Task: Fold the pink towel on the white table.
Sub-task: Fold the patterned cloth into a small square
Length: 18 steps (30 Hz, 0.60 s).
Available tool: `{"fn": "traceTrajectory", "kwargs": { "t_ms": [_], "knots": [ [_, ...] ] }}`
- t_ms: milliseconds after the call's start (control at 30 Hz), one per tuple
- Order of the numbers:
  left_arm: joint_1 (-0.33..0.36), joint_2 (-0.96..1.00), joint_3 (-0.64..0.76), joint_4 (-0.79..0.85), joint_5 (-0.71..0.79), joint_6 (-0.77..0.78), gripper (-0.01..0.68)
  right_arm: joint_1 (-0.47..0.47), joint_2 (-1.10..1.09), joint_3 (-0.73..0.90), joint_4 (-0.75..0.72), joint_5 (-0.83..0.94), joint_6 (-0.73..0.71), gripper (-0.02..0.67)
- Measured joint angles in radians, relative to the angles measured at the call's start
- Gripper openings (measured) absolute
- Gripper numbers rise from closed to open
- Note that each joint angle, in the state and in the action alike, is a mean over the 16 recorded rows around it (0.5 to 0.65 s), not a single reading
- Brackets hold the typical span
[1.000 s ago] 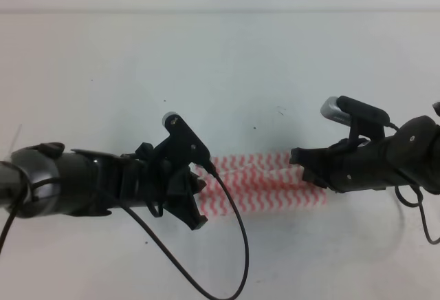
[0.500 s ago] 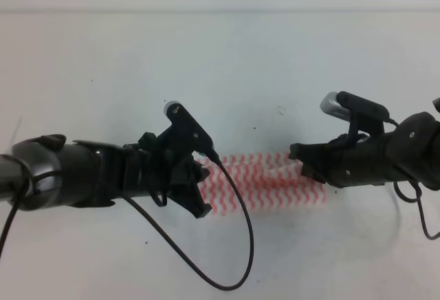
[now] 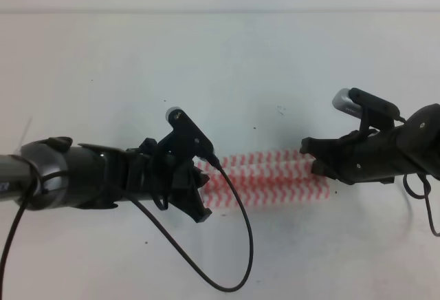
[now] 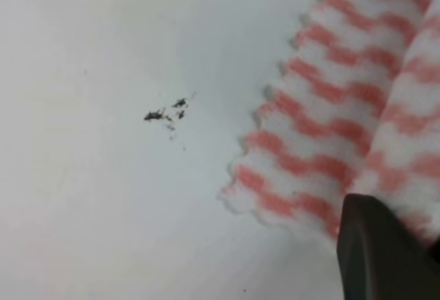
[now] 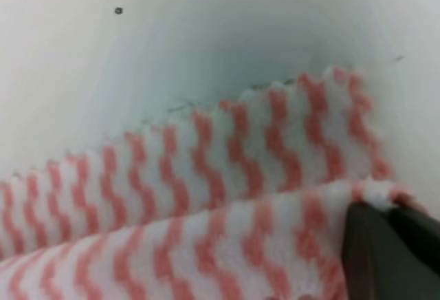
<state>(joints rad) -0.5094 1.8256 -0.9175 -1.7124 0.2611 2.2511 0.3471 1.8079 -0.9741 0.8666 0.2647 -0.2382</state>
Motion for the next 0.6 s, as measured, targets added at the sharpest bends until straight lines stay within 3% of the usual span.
{"fn": "traceTrajectory", "kwargs": {
  "t_ms": [367, 600],
  "knots": [
    [0.0, 0.009, -0.002, 0.015, -0.002, 0.0, 0.001, -0.005, 0.019, -0.019, -0.003, 0.013, 0.0, -0.019],
    [0.0, 0.009, -0.008, 0.015, -0.013, 0.0, 0.069, -0.005, 0.021, -0.027, -0.005, 0.021, -0.001, -0.02]
  ]
}}
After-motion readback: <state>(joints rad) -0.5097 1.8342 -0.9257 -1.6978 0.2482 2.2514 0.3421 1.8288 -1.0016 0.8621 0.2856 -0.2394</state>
